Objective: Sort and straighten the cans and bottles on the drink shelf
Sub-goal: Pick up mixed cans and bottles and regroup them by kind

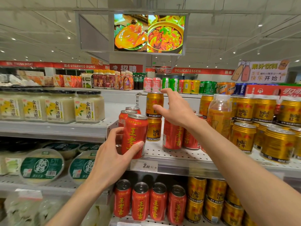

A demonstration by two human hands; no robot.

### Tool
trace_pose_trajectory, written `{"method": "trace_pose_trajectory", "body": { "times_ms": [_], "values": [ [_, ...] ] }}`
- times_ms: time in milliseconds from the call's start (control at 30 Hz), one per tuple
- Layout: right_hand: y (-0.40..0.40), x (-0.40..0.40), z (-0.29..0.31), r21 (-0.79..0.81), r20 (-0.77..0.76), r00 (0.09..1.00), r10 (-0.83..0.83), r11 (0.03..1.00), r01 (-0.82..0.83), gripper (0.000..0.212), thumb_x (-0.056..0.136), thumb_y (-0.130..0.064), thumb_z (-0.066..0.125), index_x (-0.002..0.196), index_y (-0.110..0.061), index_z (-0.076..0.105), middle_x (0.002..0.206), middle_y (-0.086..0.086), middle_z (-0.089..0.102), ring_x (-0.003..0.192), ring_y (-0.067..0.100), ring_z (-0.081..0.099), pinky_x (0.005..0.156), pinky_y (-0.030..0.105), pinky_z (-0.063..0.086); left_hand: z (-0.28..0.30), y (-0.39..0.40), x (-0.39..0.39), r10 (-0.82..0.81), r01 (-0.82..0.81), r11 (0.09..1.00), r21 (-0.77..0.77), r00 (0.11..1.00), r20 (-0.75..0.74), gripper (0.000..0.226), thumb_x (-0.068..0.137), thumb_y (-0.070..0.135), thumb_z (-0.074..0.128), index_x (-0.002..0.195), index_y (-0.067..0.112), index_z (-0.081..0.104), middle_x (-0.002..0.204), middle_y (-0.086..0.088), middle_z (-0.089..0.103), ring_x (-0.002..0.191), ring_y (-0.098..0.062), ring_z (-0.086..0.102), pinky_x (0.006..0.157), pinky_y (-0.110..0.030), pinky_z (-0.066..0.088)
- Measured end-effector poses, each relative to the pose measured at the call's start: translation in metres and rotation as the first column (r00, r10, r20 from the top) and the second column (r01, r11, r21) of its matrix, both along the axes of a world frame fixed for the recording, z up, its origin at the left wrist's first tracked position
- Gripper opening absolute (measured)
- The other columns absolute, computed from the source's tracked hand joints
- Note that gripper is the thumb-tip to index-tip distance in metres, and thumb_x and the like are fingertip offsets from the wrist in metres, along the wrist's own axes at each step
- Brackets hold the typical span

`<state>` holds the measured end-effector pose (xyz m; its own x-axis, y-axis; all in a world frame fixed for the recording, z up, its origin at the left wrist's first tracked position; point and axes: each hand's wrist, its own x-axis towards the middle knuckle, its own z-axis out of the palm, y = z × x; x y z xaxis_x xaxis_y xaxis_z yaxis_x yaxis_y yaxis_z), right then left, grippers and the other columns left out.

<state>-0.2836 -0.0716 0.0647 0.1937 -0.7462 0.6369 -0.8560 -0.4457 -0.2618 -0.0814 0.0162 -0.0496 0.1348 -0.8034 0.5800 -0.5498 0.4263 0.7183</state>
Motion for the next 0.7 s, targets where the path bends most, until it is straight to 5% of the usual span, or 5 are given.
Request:
{"method": "trace_pose_trajectory", "body": {
  "times_ms": [233,433,600,700],
  "values": [
    [-0.015,0.010,0.003,0.043,0.161,0.985,0.060,0.997,-0.067,0.045,0.094,-0.041,0.067,0.124,-0.025,0.038,0.132,0.007,0.061,0.095,0.018,0.060,0.074,0.031,0.048,-0.004,0.001,0.001,0.022,-0.022,1.000,-0.017,1.000,0.012,0.063,0.075,0.068,0.069,0.127,0.047,0.041,0.114,0.025,0.056,0.102,0.014,0.051,0.087,-0.024,0.042],
    [-0.017,0.001,-0.001,0.009,0.275,0.958,0.082,0.996,-0.087,0.041,0.092,-0.042,0.068,0.117,-0.024,0.041,0.114,-0.002,0.058,0.098,0.021,0.065,0.081,0.039,0.057,-0.007,-0.001,-0.001,0.064,-0.061,0.996,-0.072,0.997,0.047,0.065,0.076,0.069,0.068,0.130,0.044,0.042,0.116,0.023,0.056,0.104,0.009,0.055,0.090,-0.027,0.047],
    [-0.007,-0.005,0.005,-0.074,0.399,0.907,0.137,0.990,-0.117,0.044,0.091,-0.042,0.070,0.119,-0.021,0.043,0.118,-0.003,0.054,0.091,0.017,0.067,0.086,0.043,0.057,-0.006,-0.008,-0.008,0.091,-0.083,0.991,-0.105,0.994,0.067,0.071,0.076,0.066,0.068,0.135,0.032,0.048,0.118,0.015,0.046,0.100,0.020,0.047,0.073,-0.005,0.037],
    [0.006,-0.010,0.015,-0.105,0.444,0.883,0.153,0.987,-0.118,0.044,0.090,-0.044,0.070,0.119,-0.022,0.045,0.123,-0.001,0.056,0.091,0.013,0.066,0.085,0.041,0.057,-0.005,-0.011,-0.015,0.104,-0.095,0.989,-0.113,0.992,0.073,0.072,0.078,0.065,0.068,0.136,0.028,0.049,0.115,0.014,0.045,0.096,0.015,0.050,0.072,-0.004,0.036]
  ]
}}
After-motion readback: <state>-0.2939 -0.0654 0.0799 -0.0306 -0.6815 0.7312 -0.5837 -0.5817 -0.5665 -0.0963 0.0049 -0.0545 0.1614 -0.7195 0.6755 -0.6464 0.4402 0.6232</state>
